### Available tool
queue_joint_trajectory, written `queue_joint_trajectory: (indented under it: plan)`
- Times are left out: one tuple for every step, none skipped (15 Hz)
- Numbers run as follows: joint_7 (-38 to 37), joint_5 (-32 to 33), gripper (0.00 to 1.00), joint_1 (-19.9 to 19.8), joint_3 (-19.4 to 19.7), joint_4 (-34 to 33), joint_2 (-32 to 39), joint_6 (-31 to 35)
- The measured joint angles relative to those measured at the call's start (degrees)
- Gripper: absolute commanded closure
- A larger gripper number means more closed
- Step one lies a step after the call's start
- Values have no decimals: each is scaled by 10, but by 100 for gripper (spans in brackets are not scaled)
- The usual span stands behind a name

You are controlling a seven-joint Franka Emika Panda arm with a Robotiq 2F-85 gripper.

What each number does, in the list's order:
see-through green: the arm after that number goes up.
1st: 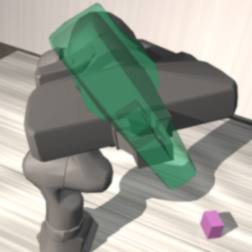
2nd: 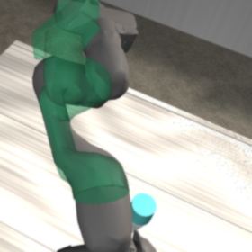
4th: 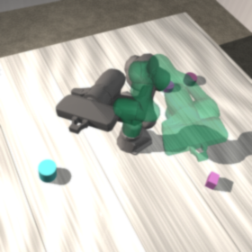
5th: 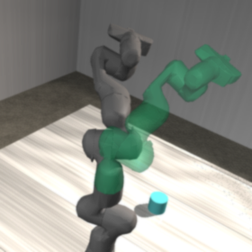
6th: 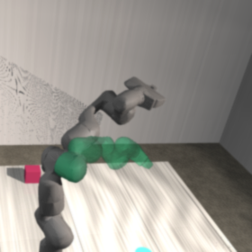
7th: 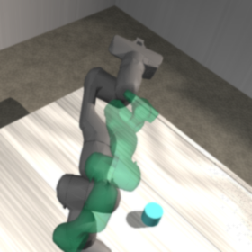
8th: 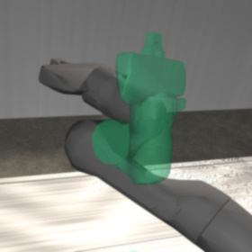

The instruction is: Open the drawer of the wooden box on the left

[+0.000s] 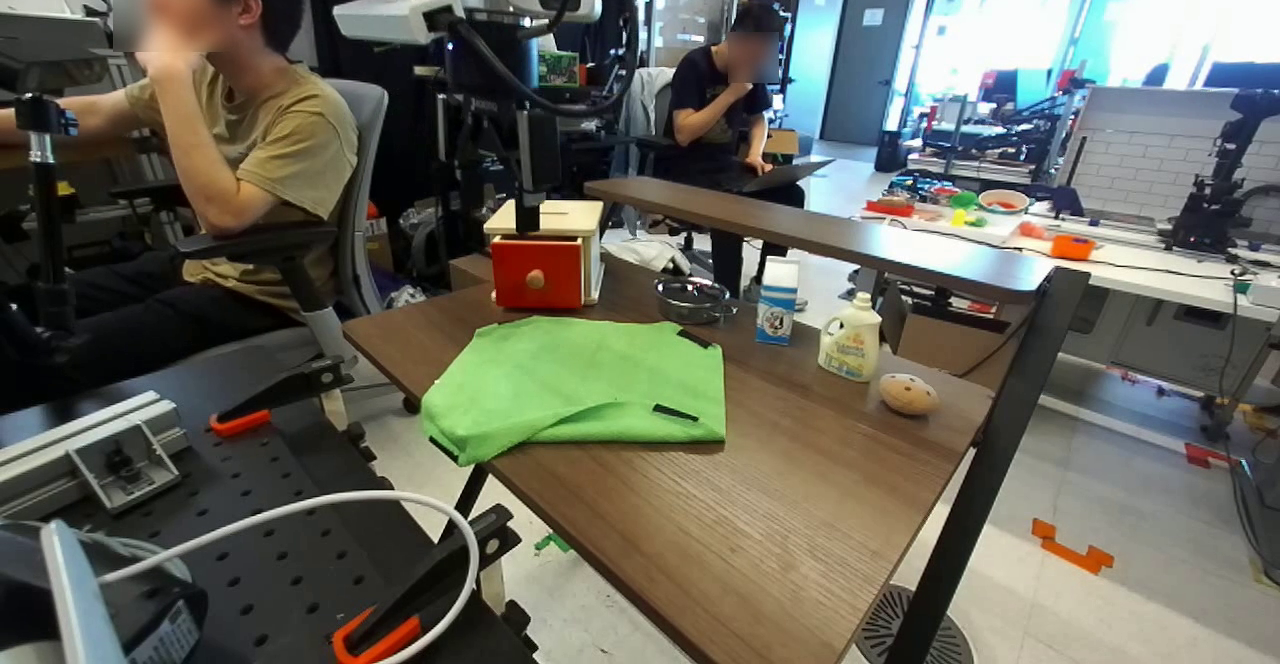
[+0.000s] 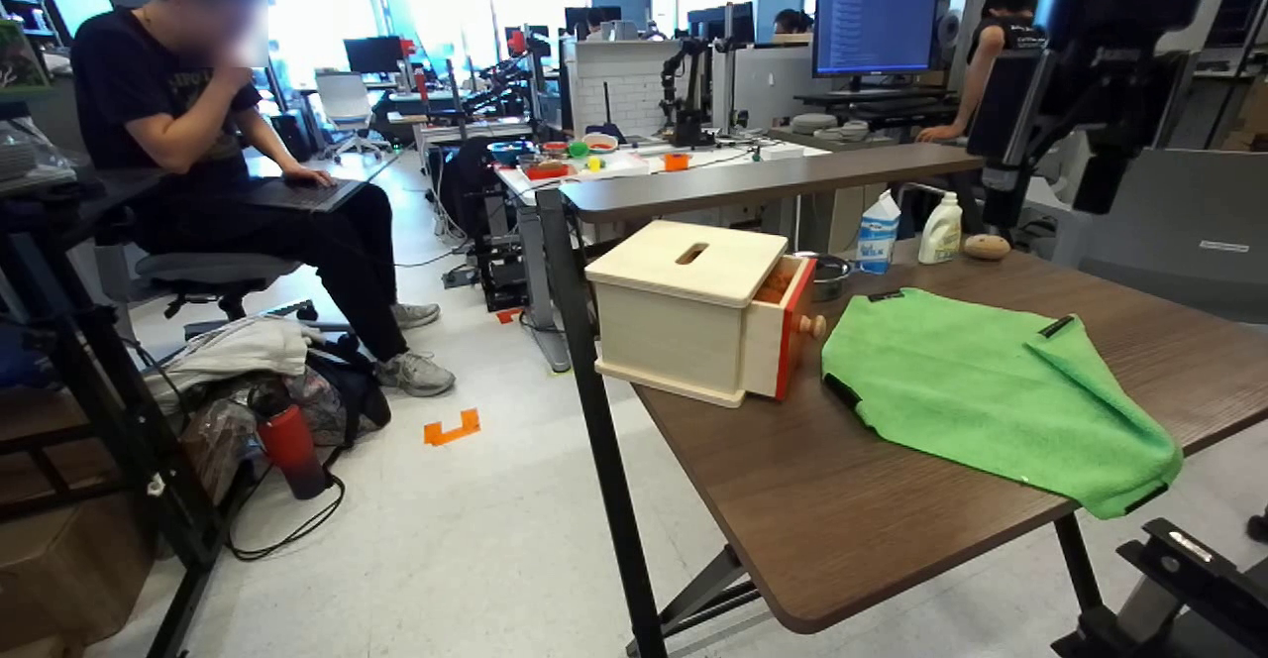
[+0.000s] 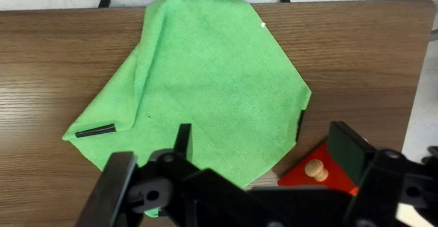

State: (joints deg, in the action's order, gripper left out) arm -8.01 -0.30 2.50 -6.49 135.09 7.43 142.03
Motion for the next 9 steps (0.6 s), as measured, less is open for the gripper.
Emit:
queue_joint_trajectory:
  plan:
    - [14,-8,0,3,-1,-9,18,11]
    - [33,-10,0,6,-2,-19,37,19]
    - [56,-10,0,9,-3,-28,56,26]
    - [82,-8,0,11,-4,-37,75,34]
    - [109,-6,0,13,-5,-48,93,42]
    - [134,-1,0,14,-6,-58,111,48]
    - [157,7,0,14,-7,-69,128,59]
    - [178,16,0,15,-8,-81,144,72]
    - [197,24,0,15,-9,-92,159,89]
